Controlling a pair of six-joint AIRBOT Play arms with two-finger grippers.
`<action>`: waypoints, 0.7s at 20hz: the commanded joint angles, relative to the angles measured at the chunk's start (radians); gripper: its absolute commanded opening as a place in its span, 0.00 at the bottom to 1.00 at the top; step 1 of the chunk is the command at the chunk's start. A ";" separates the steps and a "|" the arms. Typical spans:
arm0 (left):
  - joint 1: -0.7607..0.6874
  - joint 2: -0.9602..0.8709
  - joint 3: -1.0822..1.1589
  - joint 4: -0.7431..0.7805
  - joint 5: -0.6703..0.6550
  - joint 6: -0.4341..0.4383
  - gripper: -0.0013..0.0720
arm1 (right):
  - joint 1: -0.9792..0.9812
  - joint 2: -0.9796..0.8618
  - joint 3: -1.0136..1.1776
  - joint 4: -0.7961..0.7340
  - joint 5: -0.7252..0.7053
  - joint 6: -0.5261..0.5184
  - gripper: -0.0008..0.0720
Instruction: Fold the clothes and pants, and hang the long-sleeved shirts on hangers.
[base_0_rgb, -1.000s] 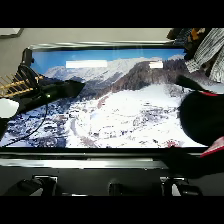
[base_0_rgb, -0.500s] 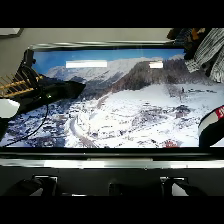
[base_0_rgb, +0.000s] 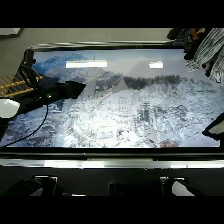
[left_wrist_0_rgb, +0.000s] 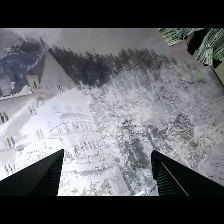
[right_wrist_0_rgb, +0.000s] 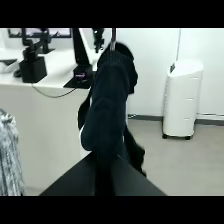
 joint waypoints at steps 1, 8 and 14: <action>0.000 -0.001 0.000 0.003 0.000 0.000 0.85 | -0.097 0.003 0.002 0.007 -0.090 0.033 0.06; 0.000 -0.001 -0.027 0.022 -0.016 0.000 0.85 | -0.130 0.027 0.002 0.152 -0.214 0.005 0.06; 0.000 -0.001 -0.053 0.021 -0.068 0.000 0.85 | -0.153 0.028 0.002 0.000 -0.212 0.038 0.06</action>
